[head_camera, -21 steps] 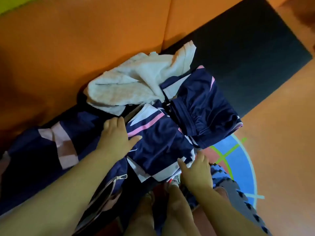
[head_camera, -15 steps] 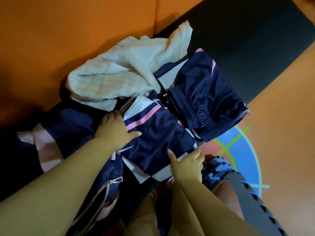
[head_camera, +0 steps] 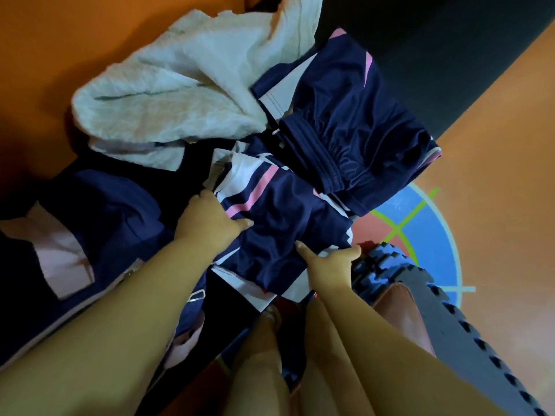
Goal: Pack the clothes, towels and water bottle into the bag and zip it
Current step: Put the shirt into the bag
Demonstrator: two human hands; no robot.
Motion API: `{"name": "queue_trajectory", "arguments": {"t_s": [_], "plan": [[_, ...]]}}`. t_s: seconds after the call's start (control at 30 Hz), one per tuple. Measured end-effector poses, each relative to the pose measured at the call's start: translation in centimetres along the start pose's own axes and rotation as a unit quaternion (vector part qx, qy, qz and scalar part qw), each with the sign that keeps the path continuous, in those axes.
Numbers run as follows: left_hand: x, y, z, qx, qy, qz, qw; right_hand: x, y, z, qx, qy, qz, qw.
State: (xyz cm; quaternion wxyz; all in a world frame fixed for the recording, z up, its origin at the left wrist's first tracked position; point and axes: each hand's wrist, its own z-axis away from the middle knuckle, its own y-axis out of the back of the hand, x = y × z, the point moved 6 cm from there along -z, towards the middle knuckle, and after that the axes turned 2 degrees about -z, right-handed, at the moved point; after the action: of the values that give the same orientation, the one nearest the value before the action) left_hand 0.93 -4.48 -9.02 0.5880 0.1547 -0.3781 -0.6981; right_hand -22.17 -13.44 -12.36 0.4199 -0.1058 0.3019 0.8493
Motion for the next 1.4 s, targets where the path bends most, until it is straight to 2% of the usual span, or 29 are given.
{"name": "queue_trajectory", "arguments": {"t_s": [0.07,0.2,0.27,0.4,0.57,0.77,0.83,0.93,1.0,1.07,1.13,1.23,1.33,1.4], "plan": [[0.2,-0.1,0.6,0.008,0.004,0.004,1.000,-0.1,0.5,0.0,-0.011,-0.013,-0.017,1.000],[0.2,0.0,0.7,-0.004,0.019,0.026,0.999,-0.8,1.1,-0.1,-0.025,-0.025,0.028,0.999],[0.0,0.0,0.4,-0.045,0.025,0.090,0.995,-1.2,1.2,-0.1,-0.017,-0.017,0.032,0.999],[0.0,0.0,0.3,-0.107,0.048,0.242,0.963,-1.8,1.3,0.0,-0.003,-0.019,0.021,1.000],[0.7,-0.4,0.9,-0.091,0.045,0.266,0.959,-3.0,1.5,0.8,0.007,0.019,0.015,1.000],[1.0,-0.5,3.5,-0.077,0.029,0.264,0.961,-5.9,0.7,4.1,-0.111,0.090,0.016,0.990],[1.1,-0.5,4.8,-0.093,0.027,0.311,0.945,-6.9,0.1,5.4,-0.187,0.100,0.027,0.977],[1.5,-0.7,6.3,-0.160,0.047,0.392,0.905,-7.8,-1.3,6.8,-0.287,0.095,0.069,0.951],[1.6,-1.0,7.1,-0.213,0.091,0.449,0.863,-8.2,-2.2,7.0,-0.293,0.125,0.179,0.931],[1.9,-1.2,7.9,-0.249,0.106,0.453,0.849,-8.5,-3.0,7.0,-0.272,0.151,0.292,0.904],[2.3,-1.5,8.1,-0.282,0.056,0.402,0.869,-8.7,-3.7,6.7,-0.228,0.175,0.360,0.887],[3.1,-0.2,8.9,-0.285,-0.092,0.250,0.921,-9.5,-4.2,6.2,-0.126,0.225,0.437,0.862],[2.4,0.8,8.2,-0.204,-0.099,0.202,0.953,-9.9,-4.4,6.0,-0.101,0.280,0.477,0.827],[2.4,2.7,8.6,-0.108,-0.159,0.066,0.979,-10.7,-4.5,6.2,-0.102,0.345,0.520,0.775]]}}
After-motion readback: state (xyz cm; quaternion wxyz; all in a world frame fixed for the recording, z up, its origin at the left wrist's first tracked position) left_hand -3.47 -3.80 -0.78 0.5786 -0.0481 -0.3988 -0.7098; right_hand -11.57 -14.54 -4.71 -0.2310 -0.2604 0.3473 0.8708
